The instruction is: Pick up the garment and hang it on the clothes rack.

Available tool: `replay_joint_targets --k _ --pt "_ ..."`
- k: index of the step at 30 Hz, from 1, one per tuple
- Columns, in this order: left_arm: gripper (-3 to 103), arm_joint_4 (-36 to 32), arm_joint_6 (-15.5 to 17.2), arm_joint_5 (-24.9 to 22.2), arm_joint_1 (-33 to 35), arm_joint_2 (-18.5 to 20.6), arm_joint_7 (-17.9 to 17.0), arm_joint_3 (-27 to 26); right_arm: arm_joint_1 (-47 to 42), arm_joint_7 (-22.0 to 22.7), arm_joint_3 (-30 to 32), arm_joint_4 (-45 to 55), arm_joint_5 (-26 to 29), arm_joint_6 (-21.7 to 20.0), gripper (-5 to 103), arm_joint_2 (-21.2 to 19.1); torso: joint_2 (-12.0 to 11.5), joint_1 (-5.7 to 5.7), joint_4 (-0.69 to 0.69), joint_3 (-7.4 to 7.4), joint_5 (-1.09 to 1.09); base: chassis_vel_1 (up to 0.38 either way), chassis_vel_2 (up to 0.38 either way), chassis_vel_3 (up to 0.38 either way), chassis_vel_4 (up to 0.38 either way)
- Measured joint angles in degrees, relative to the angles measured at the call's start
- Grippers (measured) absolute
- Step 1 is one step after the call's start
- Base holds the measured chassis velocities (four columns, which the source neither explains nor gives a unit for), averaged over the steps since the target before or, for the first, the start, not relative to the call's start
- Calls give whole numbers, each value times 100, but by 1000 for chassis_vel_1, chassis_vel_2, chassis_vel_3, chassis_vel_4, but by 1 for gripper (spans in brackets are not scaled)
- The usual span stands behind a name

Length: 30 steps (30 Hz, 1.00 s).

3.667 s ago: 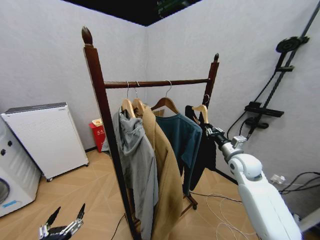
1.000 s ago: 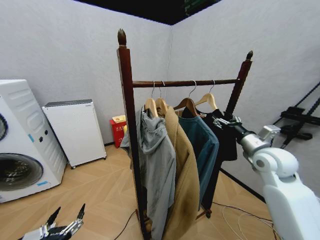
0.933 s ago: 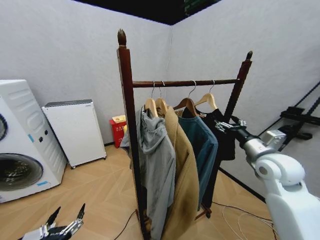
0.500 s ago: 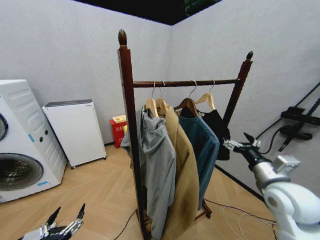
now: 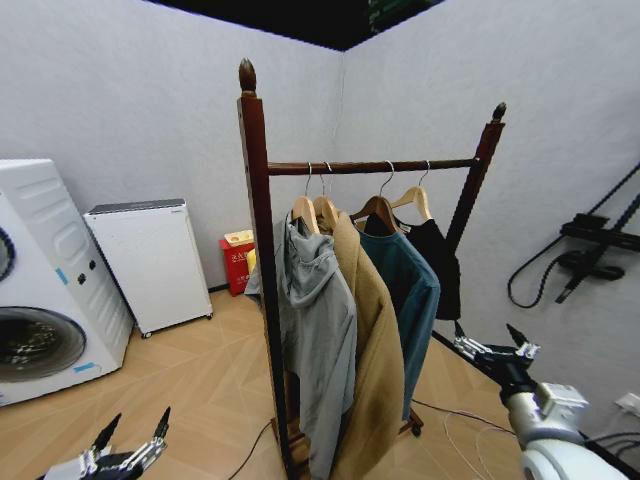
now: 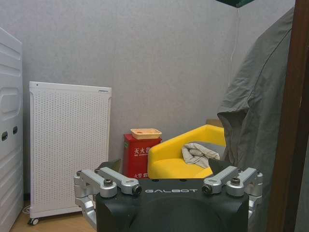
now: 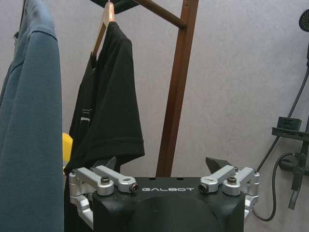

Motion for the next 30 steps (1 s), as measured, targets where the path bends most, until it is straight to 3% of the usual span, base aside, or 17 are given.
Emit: replay_joint_targets --k 11,30 --pt "100 0 0 0 0 0 0 0 -37 268 -317 212 -228 -26 100 181 0 0 0 0 1 0 0 0 0" --pt "100 0 0 0 0 0 0 0 -246 298 -327 526 -284 -18 100 367 0 0 0 0 2 0 0 0 0"
